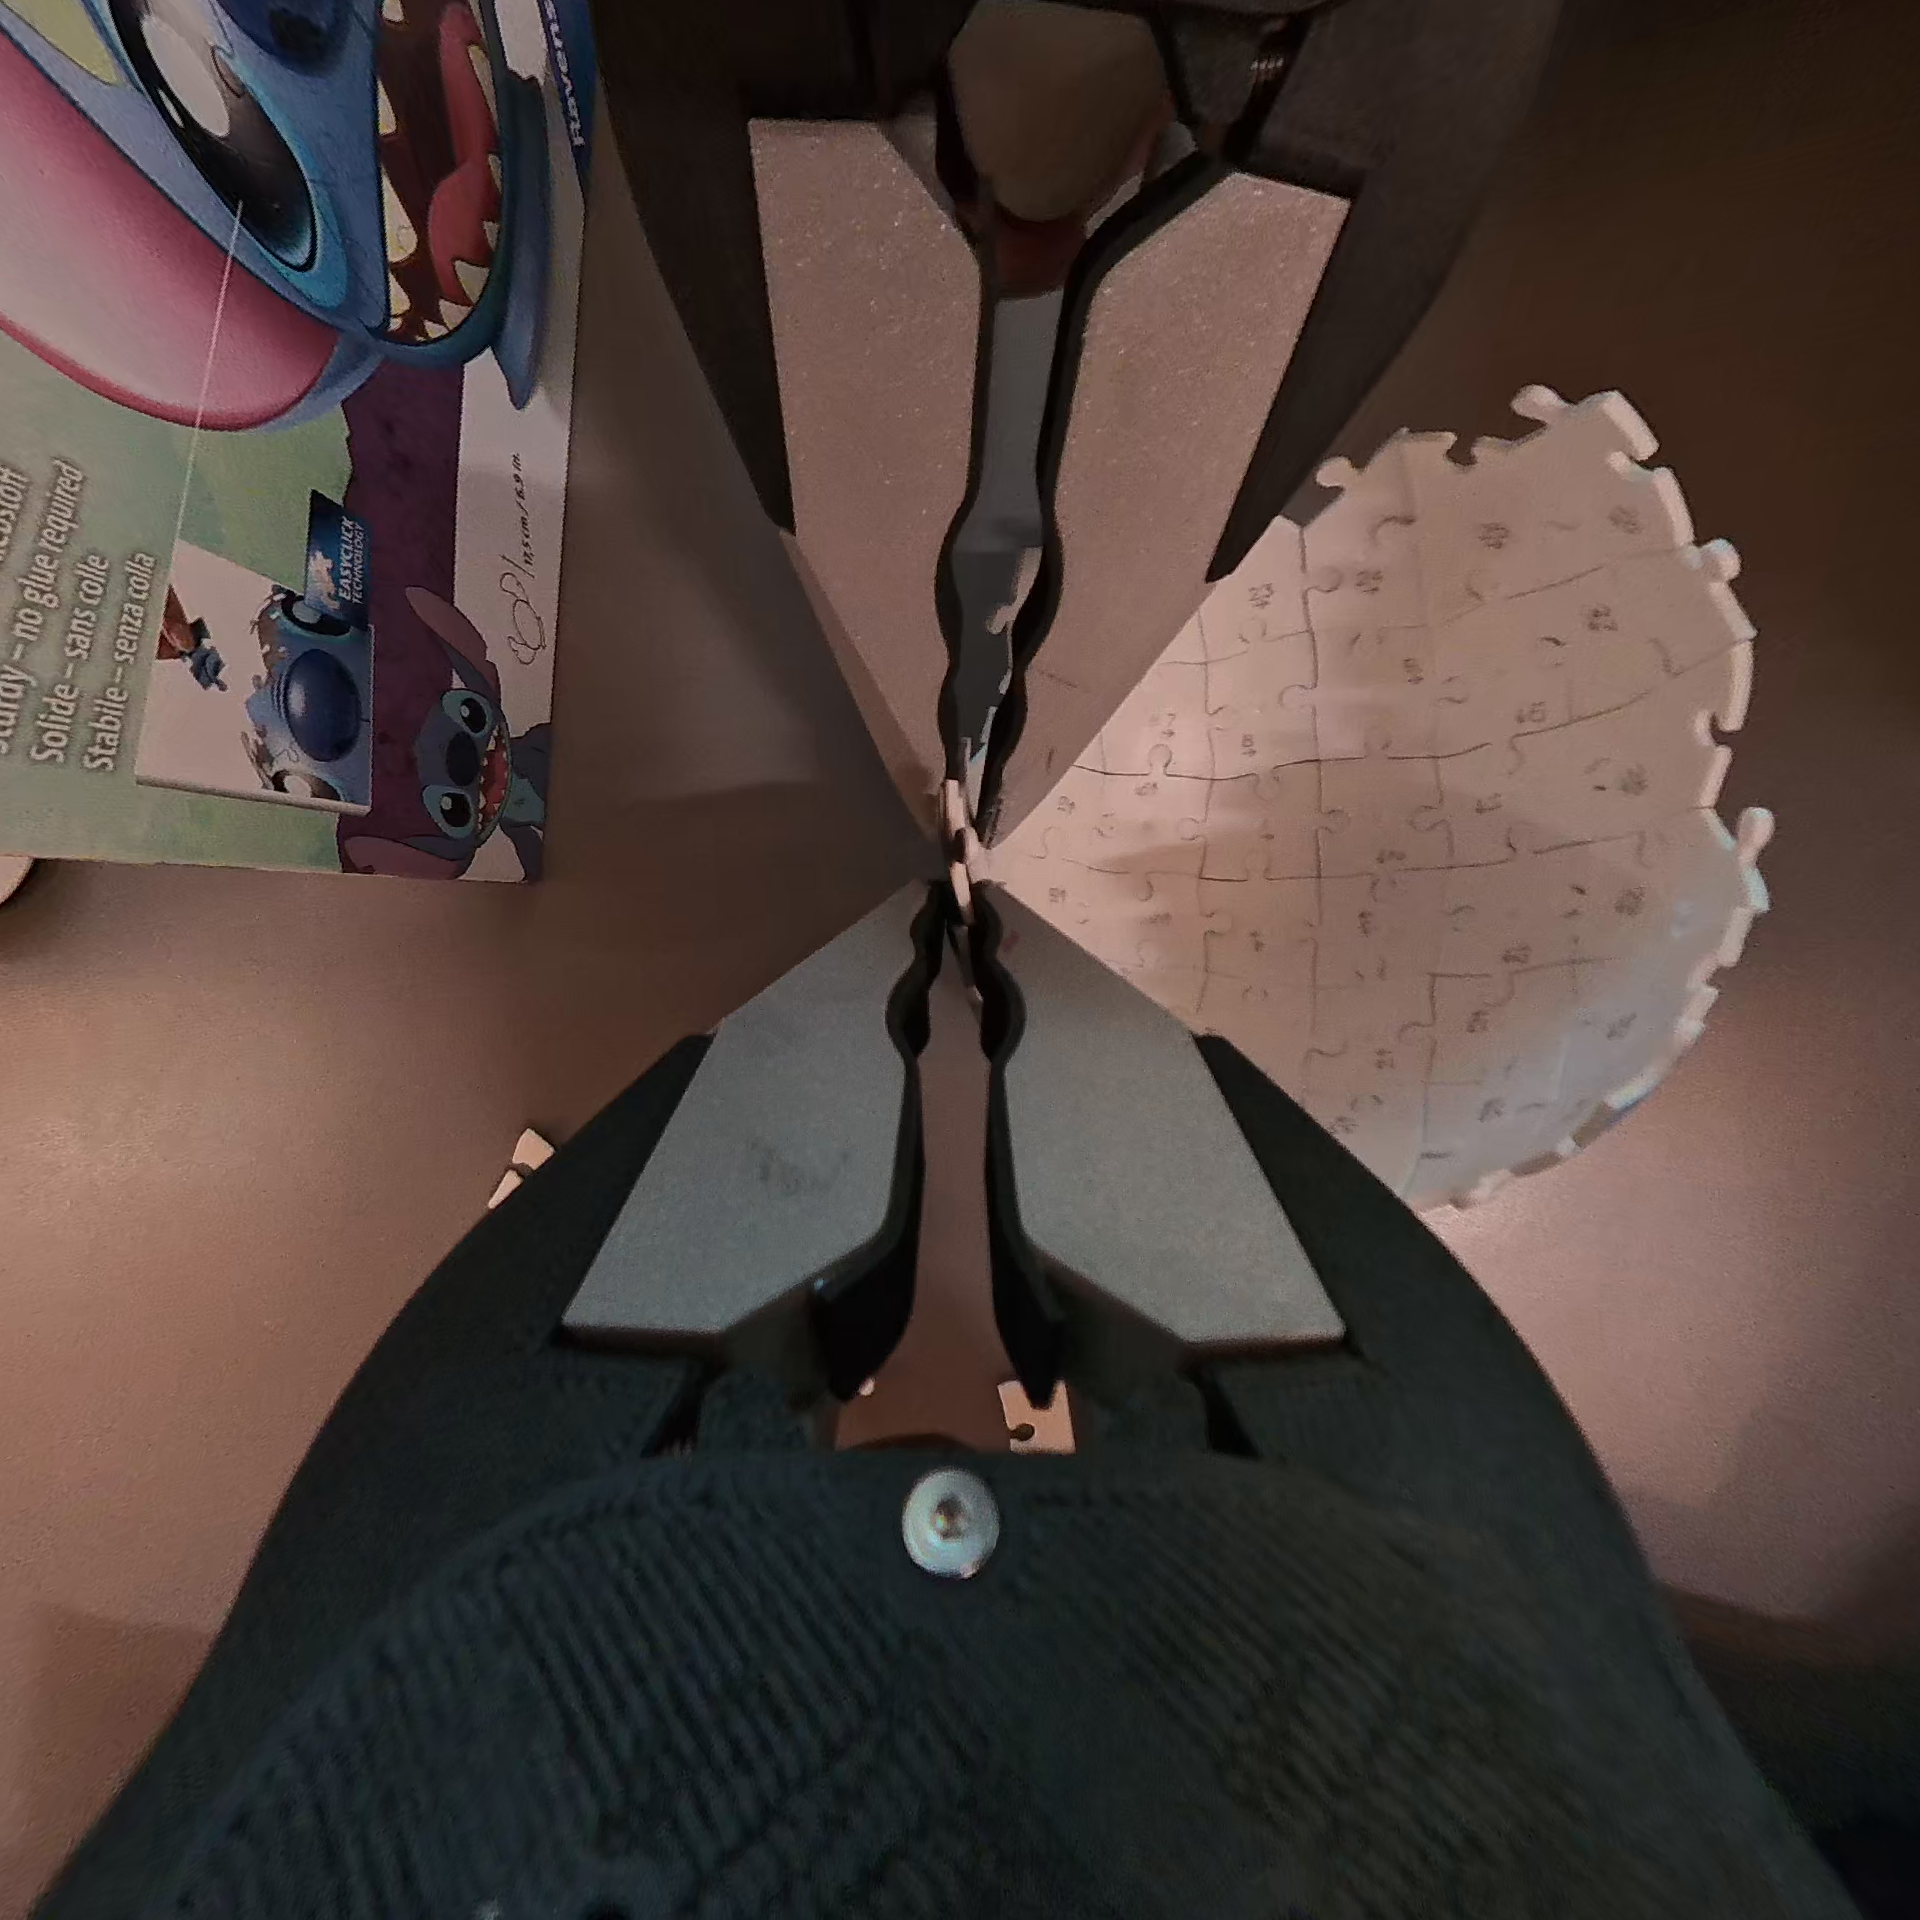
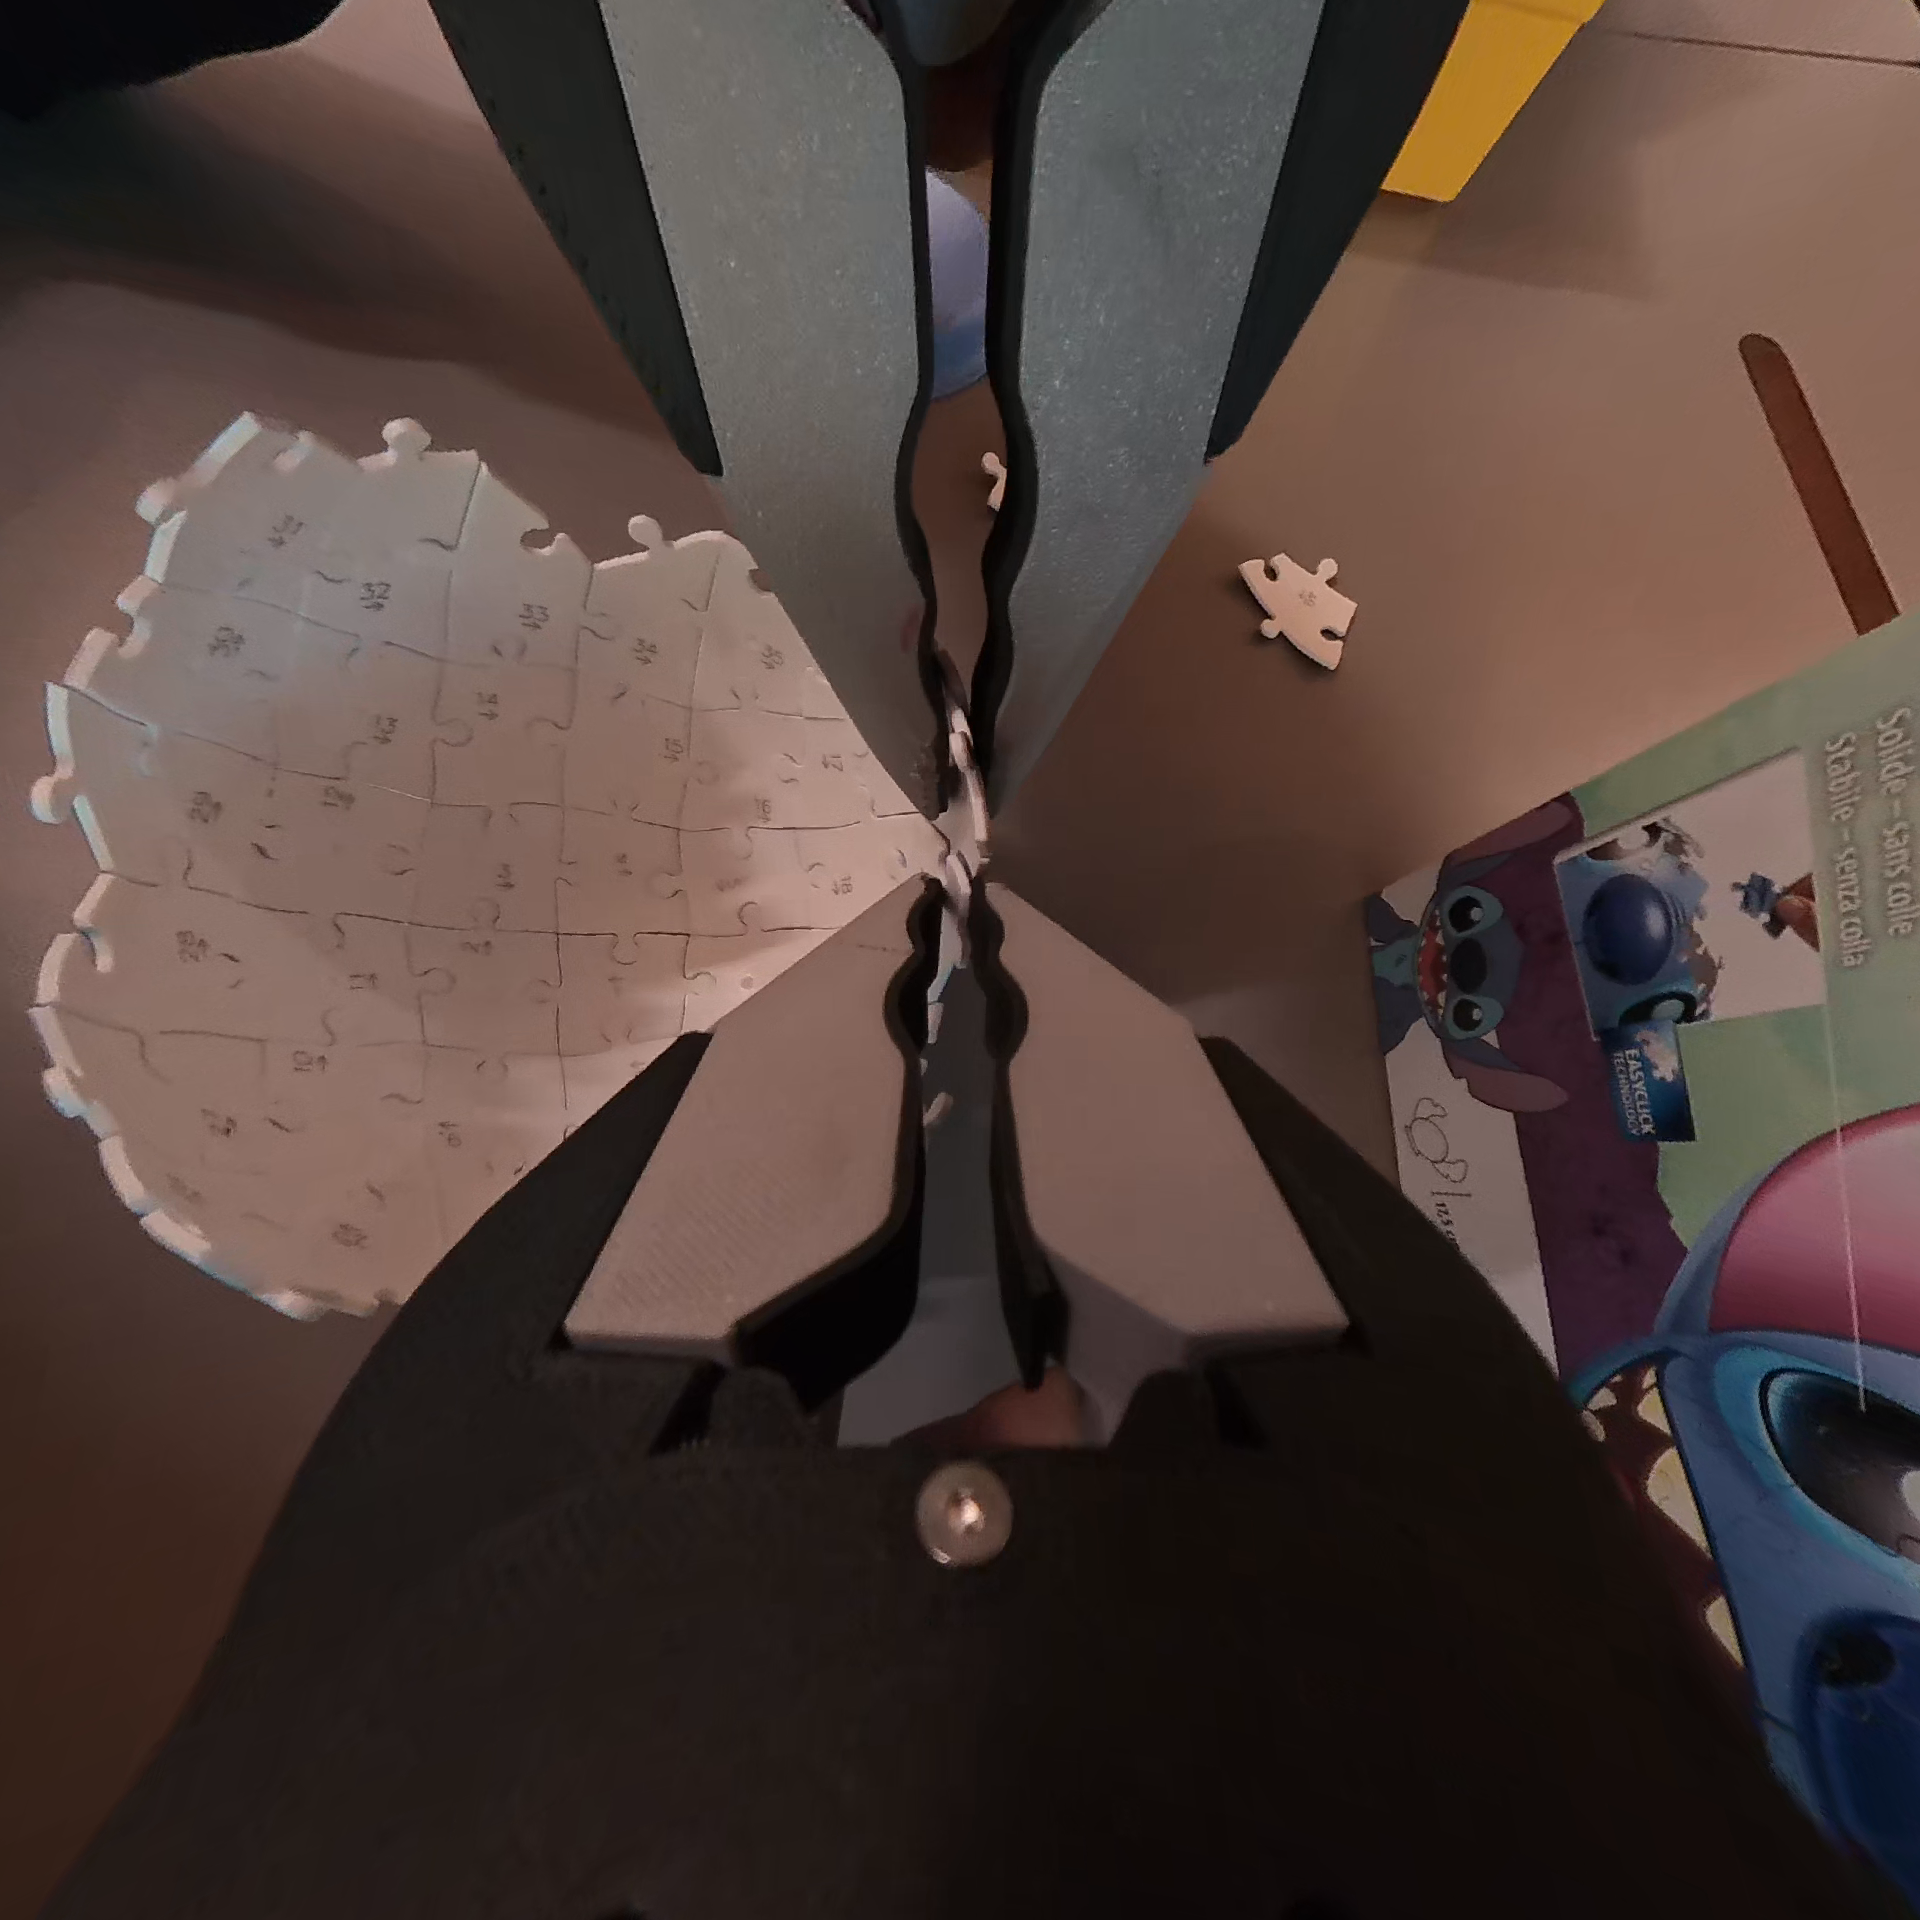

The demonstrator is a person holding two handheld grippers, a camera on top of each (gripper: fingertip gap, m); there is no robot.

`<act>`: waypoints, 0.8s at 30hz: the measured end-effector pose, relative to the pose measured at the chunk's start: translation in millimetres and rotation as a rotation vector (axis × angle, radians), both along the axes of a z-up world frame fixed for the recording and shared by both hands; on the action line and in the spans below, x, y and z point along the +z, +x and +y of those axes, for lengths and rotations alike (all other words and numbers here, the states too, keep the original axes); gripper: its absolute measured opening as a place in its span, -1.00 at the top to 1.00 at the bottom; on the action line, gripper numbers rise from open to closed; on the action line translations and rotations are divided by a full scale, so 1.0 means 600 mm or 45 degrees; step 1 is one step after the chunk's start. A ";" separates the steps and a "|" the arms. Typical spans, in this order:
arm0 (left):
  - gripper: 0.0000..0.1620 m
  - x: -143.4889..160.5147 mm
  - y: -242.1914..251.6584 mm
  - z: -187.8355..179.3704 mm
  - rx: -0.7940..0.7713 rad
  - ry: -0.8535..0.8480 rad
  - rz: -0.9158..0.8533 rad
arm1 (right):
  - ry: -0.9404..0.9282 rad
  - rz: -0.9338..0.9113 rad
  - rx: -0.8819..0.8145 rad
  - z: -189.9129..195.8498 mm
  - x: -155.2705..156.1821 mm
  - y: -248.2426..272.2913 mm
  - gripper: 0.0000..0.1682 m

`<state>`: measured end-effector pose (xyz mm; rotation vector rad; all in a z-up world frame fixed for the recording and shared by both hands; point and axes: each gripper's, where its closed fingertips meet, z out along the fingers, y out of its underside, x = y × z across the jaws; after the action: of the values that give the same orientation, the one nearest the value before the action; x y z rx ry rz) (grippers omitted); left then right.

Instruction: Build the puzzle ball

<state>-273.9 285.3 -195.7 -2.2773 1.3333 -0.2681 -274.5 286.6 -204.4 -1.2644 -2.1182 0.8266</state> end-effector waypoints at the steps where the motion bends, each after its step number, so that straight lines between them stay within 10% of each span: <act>1: 0.98 0.000 0.000 0.000 0.000 0.000 -0.001 | 0.008 0.009 0.004 0.000 0.000 0.000 0.98; 24: 0.98 0.002 0.002 -0.004 -0.054 0.060 0.069 | -0.007 0.070 0.055 -0.005 0.002 -0.001 0.95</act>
<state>-272.4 282.9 -194.7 -2.2338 1.4016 -0.1887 -275.4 283.7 -203.3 -1.1892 -2.1072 0.8761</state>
